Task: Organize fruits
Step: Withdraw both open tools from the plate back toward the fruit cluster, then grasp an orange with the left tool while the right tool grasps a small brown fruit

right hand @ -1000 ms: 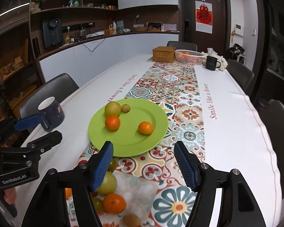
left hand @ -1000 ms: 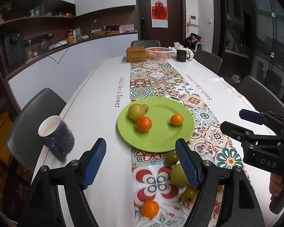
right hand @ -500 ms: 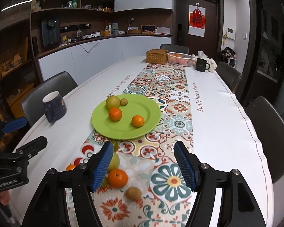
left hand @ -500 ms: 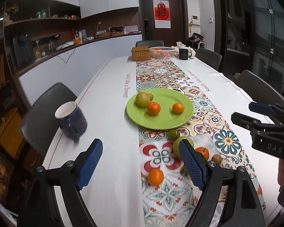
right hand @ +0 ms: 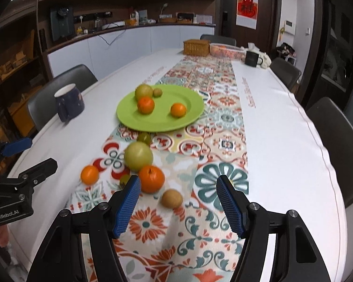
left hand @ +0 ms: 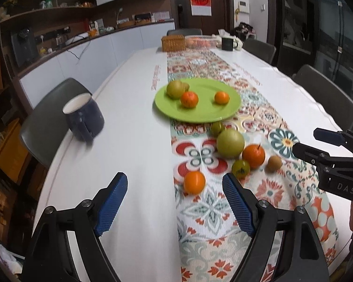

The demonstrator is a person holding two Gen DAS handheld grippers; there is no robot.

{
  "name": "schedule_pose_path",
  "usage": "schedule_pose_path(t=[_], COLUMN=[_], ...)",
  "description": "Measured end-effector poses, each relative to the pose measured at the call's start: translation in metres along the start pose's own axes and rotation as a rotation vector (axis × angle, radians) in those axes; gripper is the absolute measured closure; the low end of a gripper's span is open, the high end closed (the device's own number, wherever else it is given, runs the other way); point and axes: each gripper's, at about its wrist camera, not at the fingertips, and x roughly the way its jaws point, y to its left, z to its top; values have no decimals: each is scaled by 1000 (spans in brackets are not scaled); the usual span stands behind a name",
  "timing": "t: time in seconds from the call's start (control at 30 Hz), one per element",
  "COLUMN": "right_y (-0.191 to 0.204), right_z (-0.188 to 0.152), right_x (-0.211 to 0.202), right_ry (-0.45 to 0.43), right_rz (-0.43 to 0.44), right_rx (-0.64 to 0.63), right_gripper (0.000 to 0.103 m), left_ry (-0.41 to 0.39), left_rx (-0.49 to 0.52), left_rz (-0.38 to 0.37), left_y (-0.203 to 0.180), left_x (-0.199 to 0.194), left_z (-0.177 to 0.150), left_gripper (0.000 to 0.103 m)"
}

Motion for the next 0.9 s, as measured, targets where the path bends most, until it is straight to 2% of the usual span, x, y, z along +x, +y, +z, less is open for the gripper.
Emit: schedule_pose_path(t=[0.33,0.47,0.6,0.9], right_y=[-1,0,-1,-1], right_z=[-20,-21,-21,-15], right_x=[29,37,44,61], right_ry=[105,120,137,162], right_rz=[-3,-2,8,28], right_rx=[3,-7,-3,12], right_gripper=[36,37,42,55], left_ry=[88,101,97,134], left_rx=[27,42,61,14], left_rz=[-18,-29,-45,-89], left_y=[-3,-4,-6,-2], left_x=[32,42,50,71], left_z=[-17,-15,-12,-2], left_gripper=[20,20,21,39])
